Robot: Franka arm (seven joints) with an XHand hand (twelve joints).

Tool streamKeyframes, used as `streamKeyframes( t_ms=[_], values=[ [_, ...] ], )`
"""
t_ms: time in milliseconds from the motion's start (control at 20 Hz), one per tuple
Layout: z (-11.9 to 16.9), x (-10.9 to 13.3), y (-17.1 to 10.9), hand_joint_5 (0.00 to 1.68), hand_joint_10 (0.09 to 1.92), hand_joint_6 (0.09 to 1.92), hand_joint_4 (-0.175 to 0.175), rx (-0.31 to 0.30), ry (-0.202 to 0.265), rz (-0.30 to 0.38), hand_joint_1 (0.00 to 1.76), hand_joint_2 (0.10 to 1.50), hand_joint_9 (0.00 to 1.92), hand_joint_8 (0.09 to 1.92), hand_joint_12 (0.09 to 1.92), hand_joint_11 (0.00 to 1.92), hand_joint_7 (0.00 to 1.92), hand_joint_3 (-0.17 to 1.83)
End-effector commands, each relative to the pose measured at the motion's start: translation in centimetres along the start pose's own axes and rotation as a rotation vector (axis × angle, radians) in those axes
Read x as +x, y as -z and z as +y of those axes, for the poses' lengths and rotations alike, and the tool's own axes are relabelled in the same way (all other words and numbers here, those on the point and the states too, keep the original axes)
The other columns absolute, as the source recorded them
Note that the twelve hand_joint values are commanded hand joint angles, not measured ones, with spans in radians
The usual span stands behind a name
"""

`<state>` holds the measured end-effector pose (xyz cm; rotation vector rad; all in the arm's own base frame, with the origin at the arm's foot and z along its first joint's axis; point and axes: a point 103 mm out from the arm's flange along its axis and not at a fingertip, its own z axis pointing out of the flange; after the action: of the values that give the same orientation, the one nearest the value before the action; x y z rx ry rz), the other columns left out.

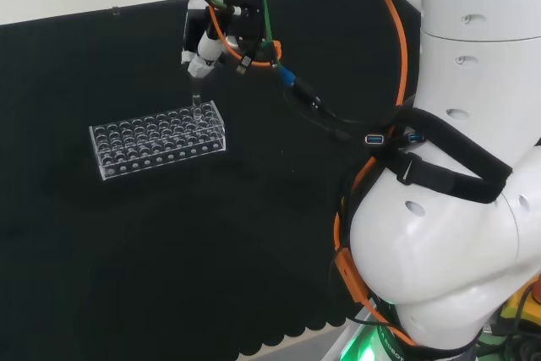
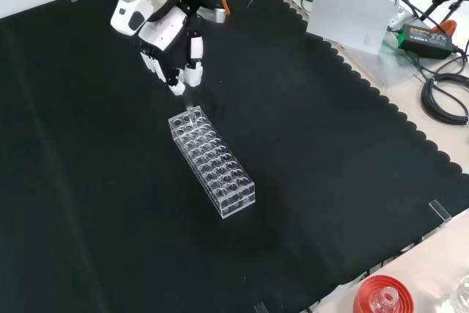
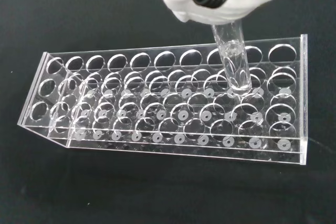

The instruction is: Put the test tube back in the rack.

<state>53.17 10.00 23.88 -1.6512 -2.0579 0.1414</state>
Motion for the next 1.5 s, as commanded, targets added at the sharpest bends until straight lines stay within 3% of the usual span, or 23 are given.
streamKeyframes(
  t_ms=[50,1500],
  values=[
    [0.1,0.0,-0.5,1.29,0.09,0.34,-0.175,0.007,0.005,0.006,1.43,1.03,1.48,0.64,0.92,1.19,1.41,-0.17],
    [1.4,-0.5,-1.6,1.29,0.09,0.34,-0.175,0.010,0.026,0.003,1.43,1.03,1.48,0.64,0.92,1.19,1.41,-0.17]
  ],
)
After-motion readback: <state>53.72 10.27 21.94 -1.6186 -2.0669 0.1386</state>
